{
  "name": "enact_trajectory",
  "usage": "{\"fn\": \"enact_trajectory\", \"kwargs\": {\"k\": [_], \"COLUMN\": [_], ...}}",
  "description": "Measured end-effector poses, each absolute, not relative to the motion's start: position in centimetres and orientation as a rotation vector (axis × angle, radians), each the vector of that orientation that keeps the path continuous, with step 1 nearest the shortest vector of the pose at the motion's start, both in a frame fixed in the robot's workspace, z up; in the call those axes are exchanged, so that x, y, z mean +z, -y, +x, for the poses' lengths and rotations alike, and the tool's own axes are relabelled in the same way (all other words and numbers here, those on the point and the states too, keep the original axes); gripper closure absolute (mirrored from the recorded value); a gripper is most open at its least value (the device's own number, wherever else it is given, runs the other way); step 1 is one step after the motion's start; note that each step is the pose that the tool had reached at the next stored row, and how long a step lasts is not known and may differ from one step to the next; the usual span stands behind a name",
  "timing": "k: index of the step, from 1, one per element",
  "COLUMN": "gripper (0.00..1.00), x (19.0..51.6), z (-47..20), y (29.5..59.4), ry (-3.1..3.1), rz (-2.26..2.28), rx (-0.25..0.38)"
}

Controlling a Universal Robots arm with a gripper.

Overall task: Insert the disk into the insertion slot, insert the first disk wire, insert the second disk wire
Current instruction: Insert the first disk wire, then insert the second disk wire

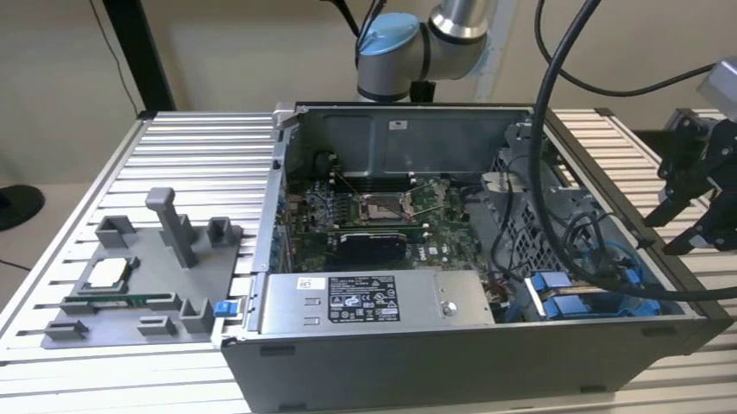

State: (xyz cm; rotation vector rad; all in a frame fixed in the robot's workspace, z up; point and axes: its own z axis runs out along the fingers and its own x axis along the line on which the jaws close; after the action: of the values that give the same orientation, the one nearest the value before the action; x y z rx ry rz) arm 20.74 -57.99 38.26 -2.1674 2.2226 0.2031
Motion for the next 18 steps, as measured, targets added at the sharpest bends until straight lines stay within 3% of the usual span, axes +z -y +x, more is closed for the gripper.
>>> {"fn": "enact_trajectory", "kwargs": {"k": [9,18], "gripper": [0.00,0.00], "x": [37.58,37.56], "z": [20.74,20.74], "y": [57.98,57.99], "ry": [-2.171,-2.166], "rz": [-2.169,-2.169], "rx": [0.254,0.258]}}
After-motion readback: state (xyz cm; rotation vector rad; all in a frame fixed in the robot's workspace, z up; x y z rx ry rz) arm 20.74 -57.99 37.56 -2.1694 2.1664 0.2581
